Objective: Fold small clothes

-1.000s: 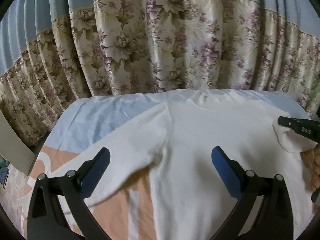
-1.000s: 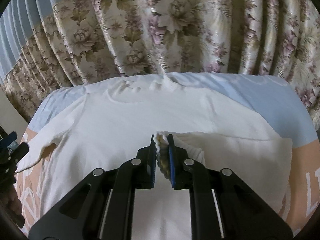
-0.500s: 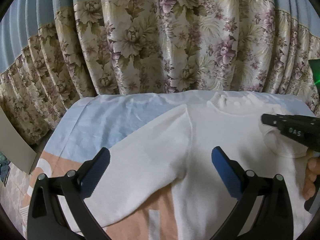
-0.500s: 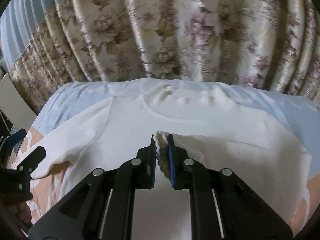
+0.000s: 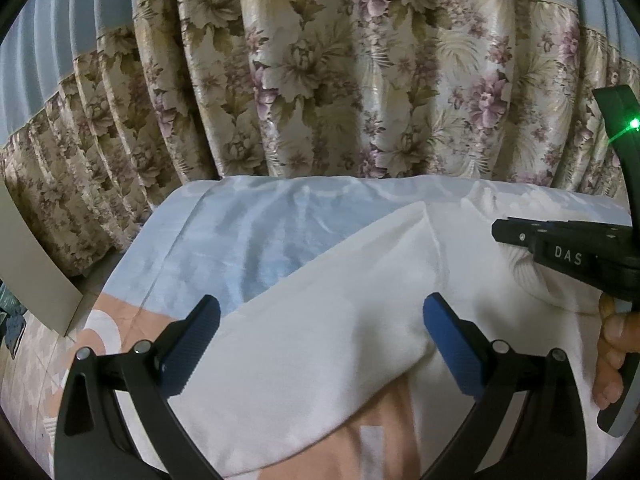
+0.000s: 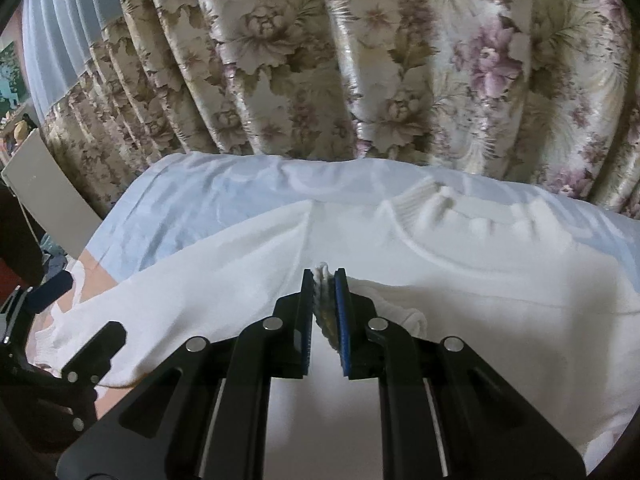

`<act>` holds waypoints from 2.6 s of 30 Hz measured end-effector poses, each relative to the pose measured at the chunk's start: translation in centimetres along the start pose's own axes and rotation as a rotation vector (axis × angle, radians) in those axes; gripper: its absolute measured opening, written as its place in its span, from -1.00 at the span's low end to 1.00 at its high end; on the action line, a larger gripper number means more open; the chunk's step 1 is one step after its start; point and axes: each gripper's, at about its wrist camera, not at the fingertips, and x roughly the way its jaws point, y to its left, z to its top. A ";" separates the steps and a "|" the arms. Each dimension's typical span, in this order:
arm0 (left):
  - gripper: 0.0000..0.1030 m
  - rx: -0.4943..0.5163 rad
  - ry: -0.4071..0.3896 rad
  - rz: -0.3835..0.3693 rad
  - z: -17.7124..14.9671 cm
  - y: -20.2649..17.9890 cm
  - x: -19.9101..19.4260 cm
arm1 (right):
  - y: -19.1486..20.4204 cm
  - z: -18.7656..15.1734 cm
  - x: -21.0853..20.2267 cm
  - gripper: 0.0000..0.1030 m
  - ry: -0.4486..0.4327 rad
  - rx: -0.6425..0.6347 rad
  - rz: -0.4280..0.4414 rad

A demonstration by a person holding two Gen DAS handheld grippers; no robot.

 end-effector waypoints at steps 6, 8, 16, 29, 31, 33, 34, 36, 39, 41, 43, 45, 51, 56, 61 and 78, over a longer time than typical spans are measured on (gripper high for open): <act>0.97 -0.012 -0.002 0.014 0.3 1.3 0.2 | 2.0 1.1 0.7 -0.88 -0.004 -0.030 0.010; 0.97 -0.020 -0.004 0.013 0.5 1.5 0.2 | 1.9 1.3 -0.1 -0.81 -0.032 -0.016 0.001; 0.97 -0.003 0.007 -0.078 1.3 -1.7 0.7 | -5.7 -0.6 -6.4 0.13 -0.132 0.066 -0.181; 0.82 0.093 0.113 -0.245 2.4 -12.4 6.3 | -16.4 -5.5 -11.5 0.13 -0.119 0.205 -0.295; 0.53 0.083 0.161 -0.258 2.1 -13.1 7.4 | -17.1 -5.9 -11.7 0.13 -0.115 0.214 -0.297; 0.18 0.085 0.201 -0.249 1.5 -13.8 8.2 | -17.8 -6.4 -11.7 0.13 -0.109 0.224 -0.297; 0.06 0.093 0.194 -0.240 1.3 -14.1 8.2 | -18.0 -6.5 -11.7 0.13 -0.107 0.228 -0.297; -0.27 0.098 0.175 -0.243 1.2 -14.4 8.0 | -18.4 -6.9 -11.6 0.13 -0.105 0.235 -0.295; -0.60 0.089 0.148 -0.244 1.5 -14.2 7.3 | -18.6 -7.2 -11.4 0.13 -0.101 0.238 -0.296; -0.63 0.092 0.110 -0.229 2.0 -13.9 6.6 | -18.6 -7.3 -11.3 0.13 -0.098 0.238 -0.297; -0.64 0.101 0.073 -0.193 2.7 -13.3 6.0 | -18.6 -7.3 -11.1 0.13 -0.098 0.236 -0.294; -0.65 0.104 0.061 -0.168 3.0 -12.7 6.0 | -18.6 -7.3 -10.9 0.13 -0.094 0.234 -0.295; -0.65 0.088 0.066 -0.091 3.1 -10.1 6.9 | -18.5 -7.9 -9.8 0.13 -0.064 0.221 -0.311; -0.58 0.086 0.101 -0.054 1.9 -8.7 7.7 | -19.2 -8.9 -8.6 0.13 -0.015 0.220 -0.335; -0.17 0.077 0.120 -0.017 0.8 -8.2 7.7 | -19.8 -10.2 -7.9 0.12 0.011 0.198 -0.365; 0.51 0.093 0.054 -0.063 -0.5 -4.9 2.2 | -16.8 -10.1 -14.7 0.38 -0.095 0.198 -0.329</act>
